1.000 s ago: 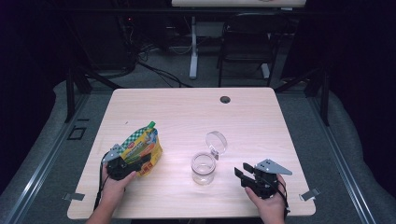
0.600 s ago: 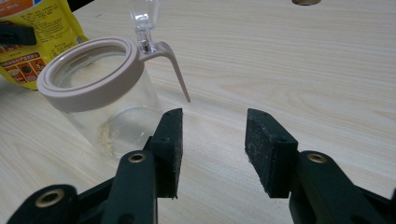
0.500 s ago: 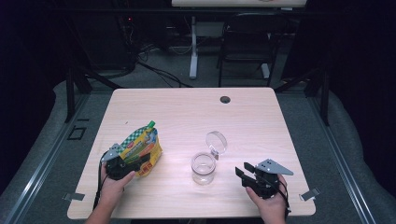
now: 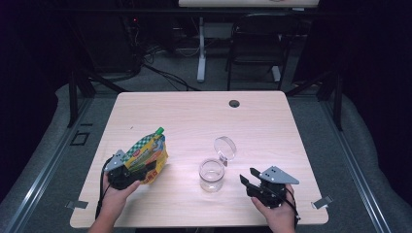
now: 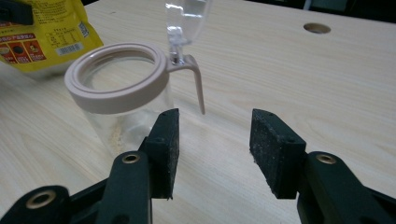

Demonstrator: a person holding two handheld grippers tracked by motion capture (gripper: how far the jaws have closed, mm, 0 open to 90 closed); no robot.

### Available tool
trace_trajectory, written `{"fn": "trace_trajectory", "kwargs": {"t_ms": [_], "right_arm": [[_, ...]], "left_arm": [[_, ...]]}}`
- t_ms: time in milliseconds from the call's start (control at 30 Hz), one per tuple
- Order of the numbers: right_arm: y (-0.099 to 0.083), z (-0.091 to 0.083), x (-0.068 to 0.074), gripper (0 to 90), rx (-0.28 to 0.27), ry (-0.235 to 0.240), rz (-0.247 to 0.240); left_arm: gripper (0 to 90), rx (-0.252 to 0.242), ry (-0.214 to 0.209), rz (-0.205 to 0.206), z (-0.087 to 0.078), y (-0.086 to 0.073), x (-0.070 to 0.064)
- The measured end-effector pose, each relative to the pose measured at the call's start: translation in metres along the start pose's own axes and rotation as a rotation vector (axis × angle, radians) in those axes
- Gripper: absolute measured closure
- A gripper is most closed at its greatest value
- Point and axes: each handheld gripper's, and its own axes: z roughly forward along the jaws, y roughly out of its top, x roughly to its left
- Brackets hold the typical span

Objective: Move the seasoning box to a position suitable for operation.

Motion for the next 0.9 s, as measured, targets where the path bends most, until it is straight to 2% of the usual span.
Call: {"fn": "trace_trajectory", "kwargs": {"t_ms": [33, 200, 267, 300, 333, 367, 400, 433, 600, 633, 867, 900], "right_arm": [[0.003, -0.001, 0.004, 51.9, -0.010, 0.005, -0.033], [0.010, -0.005, 0.014, 51.4, -0.061, 0.024, -0.092], [0.011, -0.005, 0.015, 51.4, -0.057, 0.029, -0.103], [0.012, -0.003, 0.017, 51.0, -0.054, 0.034, -0.129], [0.012, -0.003, 0.017, 51.0, -0.054, 0.034, -0.129], [0.012, 0.000, 0.019, 51.1, -0.027, 0.048, -0.132], [0.012, 0.000, 0.019, 51.1, -0.027, 0.048, -0.132], [0.011, 0.003, 0.019, 50.9, -0.017, 0.048, -0.134], [0.010, 0.006, 0.019, 50.9, -0.034, 0.052, -0.128], [0.010, 0.007, 0.018, 50.9, -0.034, 0.054, -0.127], [0.009, 0.008, 0.017, 50.9, -0.035, 0.052, -0.120], [0.009, 0.008, 0.017, 50.9, -0.037, 0.052, -0.123]], "left_arm": [[60.1, -0.007, -0.006, 0.005, -0.002, 0.001, -0.003], [60.2, -0.003, -0.005, 0.024, -0.006, 0.005, -0.011], [60.2, -0.001, -0.002, 0.035, -0.008, 0.006, -0.014], [60.2, 0.011, 0.009, 0.056, -0.009, 0.007, -0.019], [60.2, 0.011, 0.009, 0.056, -0.009, 0.007, -0.019], [60.2, 0.018, 0.028, 0.081, -0.010, 0.007, -0.023], [60.2, 0.018, 0.028, 0.081, -0.010, 0.007, -0.023], [60.2, 0.027, 0.045, 0.101, -0.011, 0.008, -0.027], [60.2, 0.046, 0.076, 0.141, -0.011, 0.008, -0.034], [60.2, 0.052, 0.091, 0.160, -0.012, 0.008, -0.037], [60.2, 0.056, 0.116, 0.200, -0.010, 0.009, -0.044], [60.2, 0.058, 0.119, 0.217, -0.010, 0.009, -0.046]]}}
